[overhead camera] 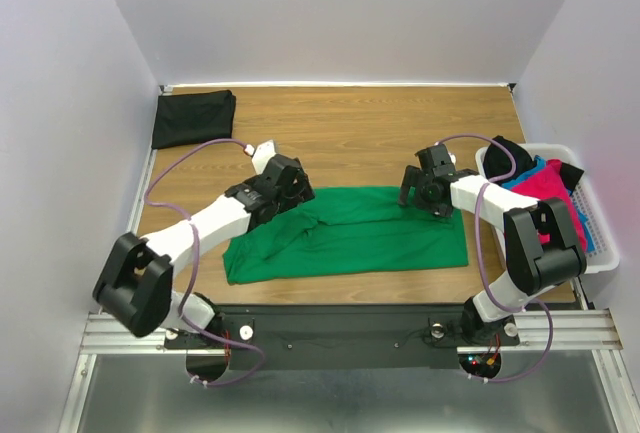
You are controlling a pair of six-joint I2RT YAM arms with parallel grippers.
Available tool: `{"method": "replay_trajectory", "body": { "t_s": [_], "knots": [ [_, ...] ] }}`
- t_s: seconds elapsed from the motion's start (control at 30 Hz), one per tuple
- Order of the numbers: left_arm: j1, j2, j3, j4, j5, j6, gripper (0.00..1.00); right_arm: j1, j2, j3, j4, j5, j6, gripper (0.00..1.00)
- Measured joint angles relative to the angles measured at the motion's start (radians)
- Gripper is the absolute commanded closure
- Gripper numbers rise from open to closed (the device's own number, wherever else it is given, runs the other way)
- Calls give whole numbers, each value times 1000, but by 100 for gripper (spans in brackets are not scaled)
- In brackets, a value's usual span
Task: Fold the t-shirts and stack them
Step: Fold the tshirt
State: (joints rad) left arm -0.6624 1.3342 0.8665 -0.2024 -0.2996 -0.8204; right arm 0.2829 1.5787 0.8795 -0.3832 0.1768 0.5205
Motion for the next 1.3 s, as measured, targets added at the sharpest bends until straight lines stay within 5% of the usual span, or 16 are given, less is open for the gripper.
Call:
{"method": "replay_trajectory", "body": {
  "t_s": [0.3, 0.53, 0.97, 1.3],
  "knots": [
    [8, 233, 8, 23, 40, 34, 2, 0, -8, -11, 13, 3, 0, 0],
    [4, 253, -3, 83, 96, 32, 3, 0, -8, -12, 14, 3, 0, 0],
    [-223, 43, -156, 100, 151, -53, 5, 0, -8, -13, 16, 10, 8, 0],
    [-250, -110, -164, 31, 78, -70, 3, 0, -14, -18, 20, 10, 8, 0]
  ]
}}
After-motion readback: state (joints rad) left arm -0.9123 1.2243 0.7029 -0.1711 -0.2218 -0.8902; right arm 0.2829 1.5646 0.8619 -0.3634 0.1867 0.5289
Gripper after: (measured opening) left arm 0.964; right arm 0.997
